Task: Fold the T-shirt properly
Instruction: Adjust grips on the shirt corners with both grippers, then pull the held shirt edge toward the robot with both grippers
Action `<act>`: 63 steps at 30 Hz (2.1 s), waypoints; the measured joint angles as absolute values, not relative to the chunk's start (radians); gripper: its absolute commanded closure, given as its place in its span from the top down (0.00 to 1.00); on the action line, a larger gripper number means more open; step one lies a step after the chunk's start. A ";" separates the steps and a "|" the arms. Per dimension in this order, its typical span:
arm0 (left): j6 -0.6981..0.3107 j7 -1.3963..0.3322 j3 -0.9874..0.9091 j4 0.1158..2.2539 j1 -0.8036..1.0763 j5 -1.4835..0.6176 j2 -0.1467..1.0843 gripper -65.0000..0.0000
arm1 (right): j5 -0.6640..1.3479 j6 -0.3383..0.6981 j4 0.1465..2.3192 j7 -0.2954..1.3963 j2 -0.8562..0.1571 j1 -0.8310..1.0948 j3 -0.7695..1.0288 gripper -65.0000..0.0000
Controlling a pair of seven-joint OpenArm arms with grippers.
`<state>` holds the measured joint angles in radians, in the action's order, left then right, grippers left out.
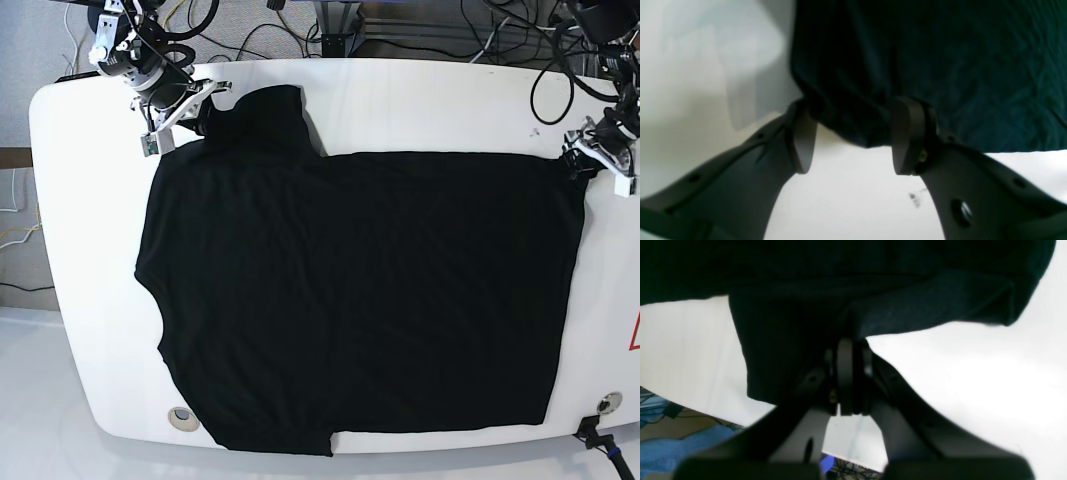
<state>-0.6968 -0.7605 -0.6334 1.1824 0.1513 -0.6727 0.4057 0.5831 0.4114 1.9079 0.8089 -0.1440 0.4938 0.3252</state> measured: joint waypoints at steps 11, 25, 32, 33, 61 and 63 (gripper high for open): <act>-0.697 -0.762 -0.630 1.182 0.149 -0.673 0.405 0.50 | 0.581 0.411 1.908 0.809 -0.145 0.491 0.326 0.04; -0.693 -0.742 -0.629 1.181 0.136 -0.658 0.402 0.00 | 0.581 0.411 1.908 0.809 -0.147 0.491 0.326 0.04; -0.693 -0.743 -0.629 1.181 0.136 -0.658 0.402 0.00 | 0.581 0.411 1.908 0.809 -0.147 0.491 0.326 0.04; -0.693 -0.743 -0.629 1.181 0.138 -0.658 0.402 0.00 | 0.582 0.411 1.908 0.809 -0.147 0.491 0.326 0.04; -0.693 -0.757 -0.635 1.534 0.439 -0.665 0.406 0.00 | 0.694 0.408 1.938 0.796 -0.141 0.675 0.326 0.04; -0.696 -0.758 -0.654 1.571 0.474 -0.665 0.405 0.00 | 0.712 0.407 1.939 0.795 -0.142 0.698 0.325 0.04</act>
<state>-0.6956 -0.7582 -0.6544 1.5711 0.4740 -0.6655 0.4046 0.7124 0.4072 1.9388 0.7952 -0.1417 0.6975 0.3252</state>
